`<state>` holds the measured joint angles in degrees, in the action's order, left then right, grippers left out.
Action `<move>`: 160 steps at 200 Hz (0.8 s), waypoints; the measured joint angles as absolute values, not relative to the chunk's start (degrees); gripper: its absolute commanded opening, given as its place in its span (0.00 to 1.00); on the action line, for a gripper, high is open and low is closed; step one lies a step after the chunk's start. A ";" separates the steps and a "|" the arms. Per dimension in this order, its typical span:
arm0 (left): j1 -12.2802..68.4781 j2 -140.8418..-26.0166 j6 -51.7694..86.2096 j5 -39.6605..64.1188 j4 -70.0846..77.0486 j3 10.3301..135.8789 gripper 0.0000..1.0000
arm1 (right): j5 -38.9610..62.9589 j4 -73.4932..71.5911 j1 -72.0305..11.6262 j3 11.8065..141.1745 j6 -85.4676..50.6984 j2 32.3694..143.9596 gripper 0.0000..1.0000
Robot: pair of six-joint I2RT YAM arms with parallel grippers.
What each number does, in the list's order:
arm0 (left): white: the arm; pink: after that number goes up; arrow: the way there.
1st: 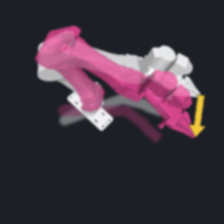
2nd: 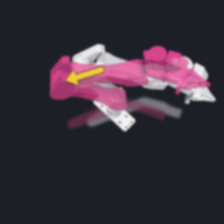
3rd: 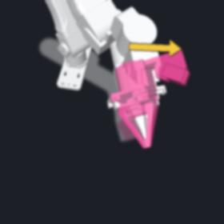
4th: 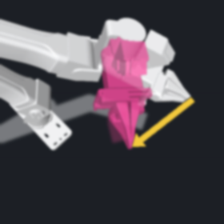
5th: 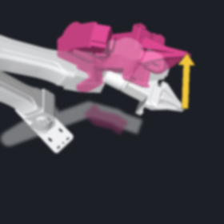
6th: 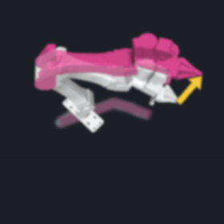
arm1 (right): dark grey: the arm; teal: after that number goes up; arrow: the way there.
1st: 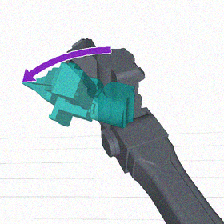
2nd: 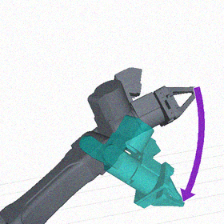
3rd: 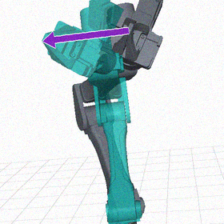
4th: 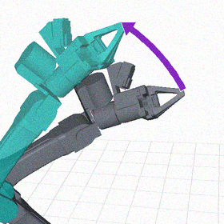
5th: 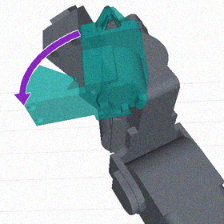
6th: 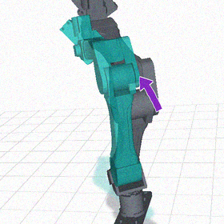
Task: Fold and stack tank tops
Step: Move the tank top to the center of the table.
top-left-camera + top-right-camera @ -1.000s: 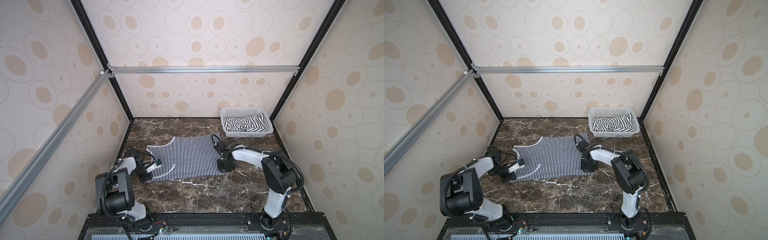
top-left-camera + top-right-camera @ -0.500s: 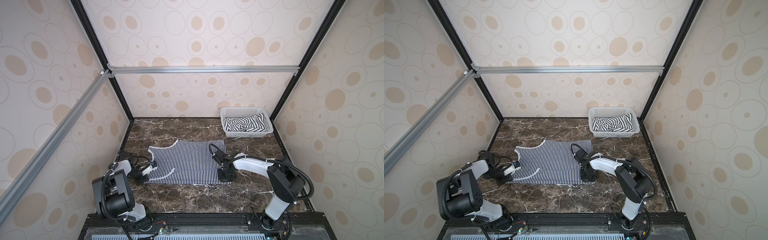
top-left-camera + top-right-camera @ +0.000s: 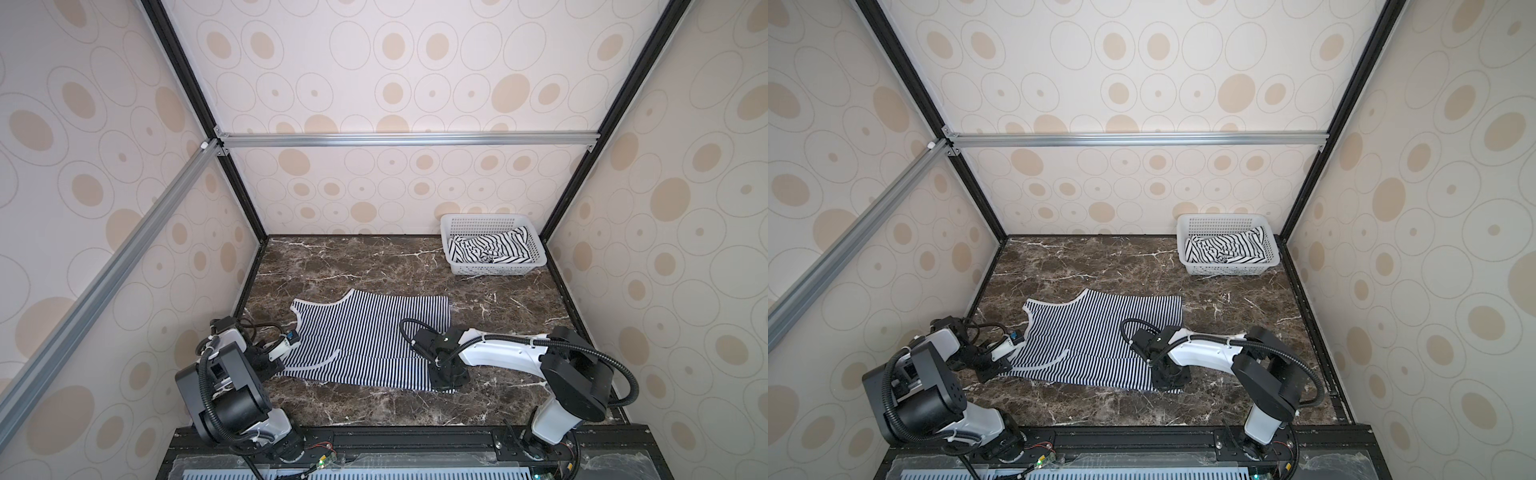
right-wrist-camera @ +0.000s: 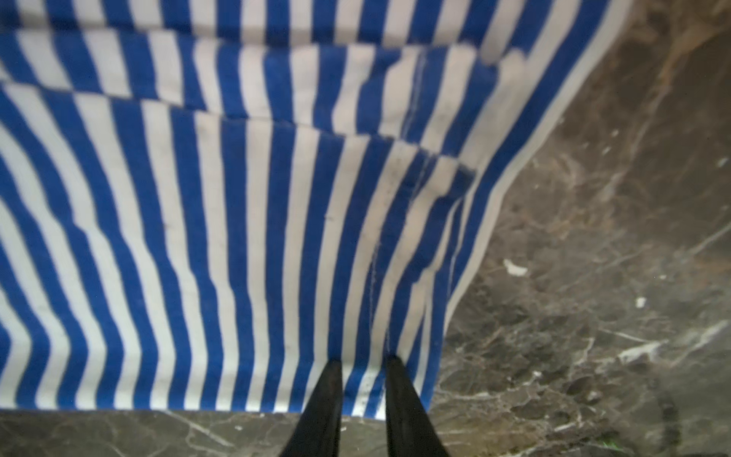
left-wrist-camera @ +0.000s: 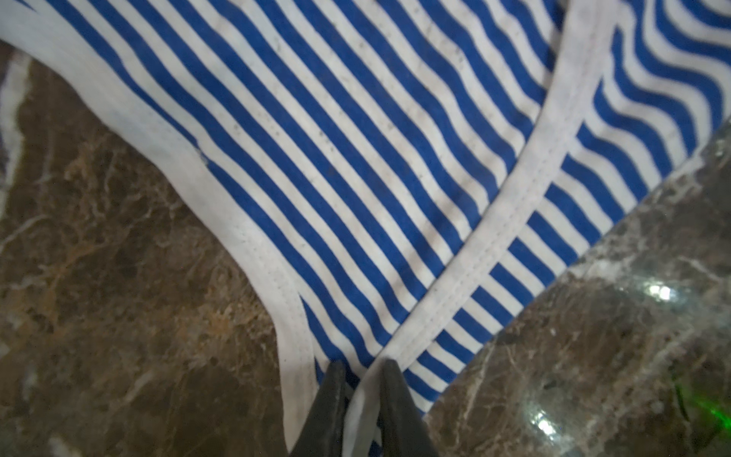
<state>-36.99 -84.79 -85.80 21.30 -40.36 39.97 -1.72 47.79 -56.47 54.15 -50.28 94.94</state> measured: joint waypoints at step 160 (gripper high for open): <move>-23.97 -79.22 -71.81 22.70 -43.70 53.17 0.55 | -5.17 57.69 -45.50 74.48 -42.57 93.49 0.52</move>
<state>-23.97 -79.22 -71.81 22.70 -43.70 53.17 -5.17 57.69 -45.50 74.48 -42.57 93.49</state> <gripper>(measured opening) 0.539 0.522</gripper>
